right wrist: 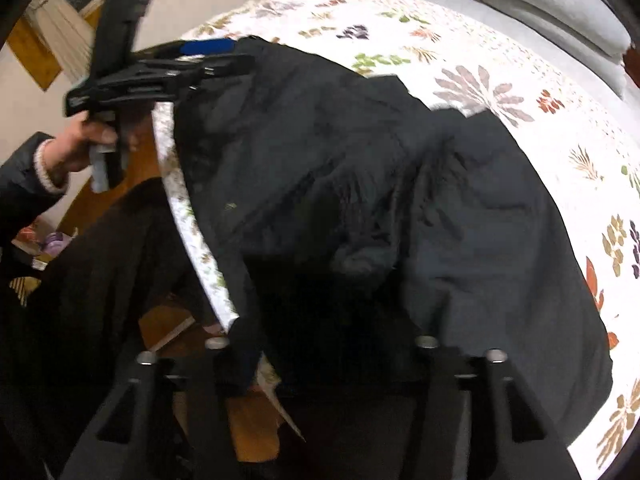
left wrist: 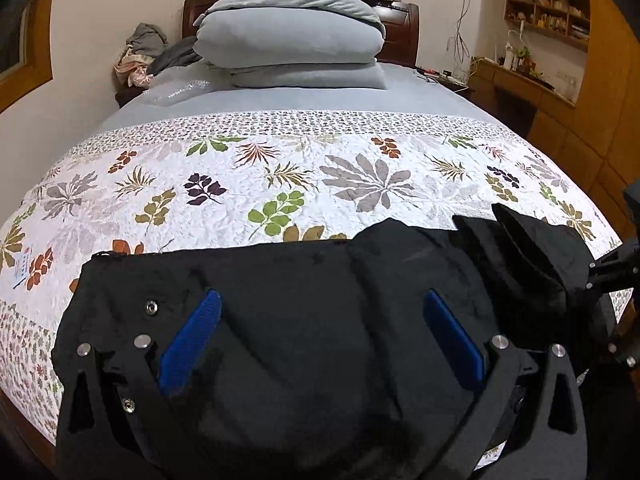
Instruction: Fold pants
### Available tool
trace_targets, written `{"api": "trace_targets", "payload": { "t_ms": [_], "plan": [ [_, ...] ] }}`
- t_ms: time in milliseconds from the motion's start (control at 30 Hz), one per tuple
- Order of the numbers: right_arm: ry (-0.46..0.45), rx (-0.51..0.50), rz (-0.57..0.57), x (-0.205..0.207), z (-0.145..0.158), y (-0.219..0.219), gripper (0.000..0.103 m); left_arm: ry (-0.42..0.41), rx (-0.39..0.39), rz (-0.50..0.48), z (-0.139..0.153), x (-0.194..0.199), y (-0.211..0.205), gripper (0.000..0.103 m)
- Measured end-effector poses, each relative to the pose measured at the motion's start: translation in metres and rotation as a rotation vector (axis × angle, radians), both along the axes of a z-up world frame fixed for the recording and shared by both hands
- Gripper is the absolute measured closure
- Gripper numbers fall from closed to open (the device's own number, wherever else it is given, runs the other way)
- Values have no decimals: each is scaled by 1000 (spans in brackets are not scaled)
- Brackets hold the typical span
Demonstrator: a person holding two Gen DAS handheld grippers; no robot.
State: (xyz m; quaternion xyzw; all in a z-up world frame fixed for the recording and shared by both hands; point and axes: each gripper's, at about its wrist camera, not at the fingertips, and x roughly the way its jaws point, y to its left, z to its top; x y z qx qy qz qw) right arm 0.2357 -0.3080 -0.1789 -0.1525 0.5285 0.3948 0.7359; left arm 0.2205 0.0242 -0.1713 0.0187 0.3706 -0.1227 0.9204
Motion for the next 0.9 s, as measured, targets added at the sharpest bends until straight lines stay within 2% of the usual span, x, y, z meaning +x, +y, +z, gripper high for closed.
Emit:
{"api": "trace_targets", "payload": {
  "t_ms": [133, 200, 267, 367, 400, 567, 667, 800, 900],
  "plan": [
    [-5, 122, -4, -11, 23, 0, 45, -2, -19, 8, 0, 0, 4, 2],
    [-4, 232, -29, -15, 39, -7, 45, -3, -23, 10, -1, 0, 5, 2],
    [-19, 289, -85, -11, 48, -16, 45, -6, -21, 13, 0, -2, 5, 2],
    [-40, 269, -164, 1, 41, -24, 48, -10, -31, 16, 1, -2, 5, 2],
    [-6, 263, -202, 8, 29, -25, 53, -18, -37, 15, 3, -3, 6, 2],
    [95, 232, -263, 18, -17, -22, 54, -35, -39, 14, 13, -4, 14, 2],
    [64, 247, -270, 14, -4, -26, 53, -38, -23, 49, 17, -4, 38, 2],
    [-15, 271, -266, 9, 26, -25, 51, -50, 19, 149, 23, -7, 94, 2],
    [-58, 292, -273, 8, 43, -14, 50, -25, 67, 238, 26, -9, 134, 2]
  ]
}}
